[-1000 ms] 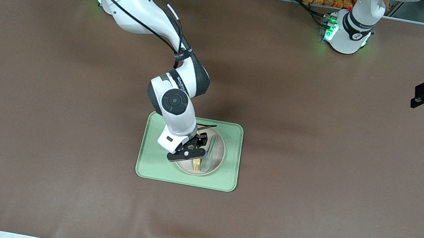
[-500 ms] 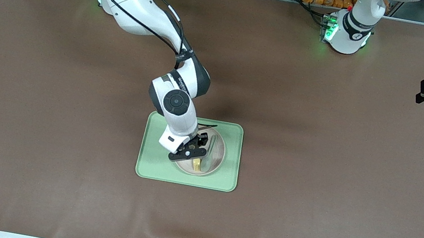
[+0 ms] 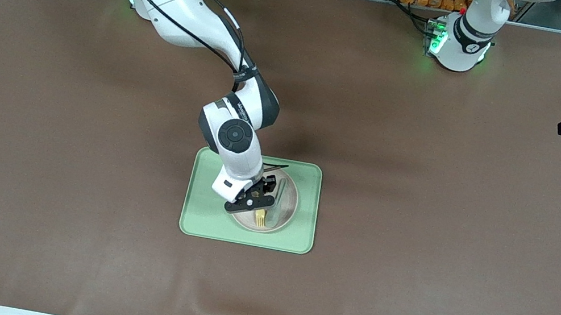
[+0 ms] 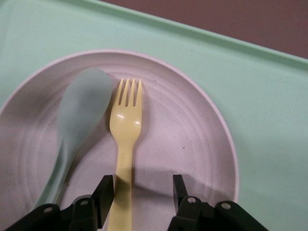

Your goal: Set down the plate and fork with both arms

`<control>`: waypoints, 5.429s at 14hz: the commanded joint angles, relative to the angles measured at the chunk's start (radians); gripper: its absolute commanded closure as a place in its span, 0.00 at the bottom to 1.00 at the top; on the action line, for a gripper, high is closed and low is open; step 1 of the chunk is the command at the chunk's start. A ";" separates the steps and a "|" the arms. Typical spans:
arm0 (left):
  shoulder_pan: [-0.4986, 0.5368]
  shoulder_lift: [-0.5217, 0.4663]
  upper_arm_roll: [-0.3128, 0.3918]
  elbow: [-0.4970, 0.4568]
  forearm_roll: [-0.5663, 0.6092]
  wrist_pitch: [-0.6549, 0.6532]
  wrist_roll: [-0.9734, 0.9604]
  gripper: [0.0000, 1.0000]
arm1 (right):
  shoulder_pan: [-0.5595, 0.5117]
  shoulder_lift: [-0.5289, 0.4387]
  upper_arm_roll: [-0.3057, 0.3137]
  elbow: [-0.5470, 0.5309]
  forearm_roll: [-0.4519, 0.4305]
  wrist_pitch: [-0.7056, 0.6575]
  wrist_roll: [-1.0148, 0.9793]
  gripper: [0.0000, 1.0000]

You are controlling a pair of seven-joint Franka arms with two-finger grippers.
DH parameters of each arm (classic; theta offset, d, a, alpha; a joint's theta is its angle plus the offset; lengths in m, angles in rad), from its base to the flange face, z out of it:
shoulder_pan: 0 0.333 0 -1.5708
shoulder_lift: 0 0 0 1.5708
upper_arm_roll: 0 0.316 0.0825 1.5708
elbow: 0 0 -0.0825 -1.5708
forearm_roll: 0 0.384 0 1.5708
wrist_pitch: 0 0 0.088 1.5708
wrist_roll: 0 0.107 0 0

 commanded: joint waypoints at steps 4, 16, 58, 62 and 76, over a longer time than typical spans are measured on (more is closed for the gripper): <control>0.010 -0.013 -0.008 0.002 0.025 -0.017 0.015 0.00 | 0.025 0.025 -0.016 0.031 -0.040 0.002 0.026 0.62; -0.001 0.003 -0.019 0.000 0.023 -0.011 0.018 0.00 | 0.012 0.003 -0.018 0.104 -0.038 -0.117 0.063 0.91; -0.009 0.021 -0.031 0.000 0.023 0.004 0.018 0.00 | -0.559 -0.486 -0.012 0.011 0.017 -0.624 -0.325 0.00; -0.009 0.021 -0.031 0.000 0.023 0.004 0.018 0.00 | -0.602 -0.598 -0.019 0.039 0.016 -0.739 -0.445 0.00; -0.004 0.021 -0.056 0.003 0.026 0.004 0.015 0.00 | -0.633 -0.899 -0.018 -0.158 -0.030 -0.797 -0.305 0.00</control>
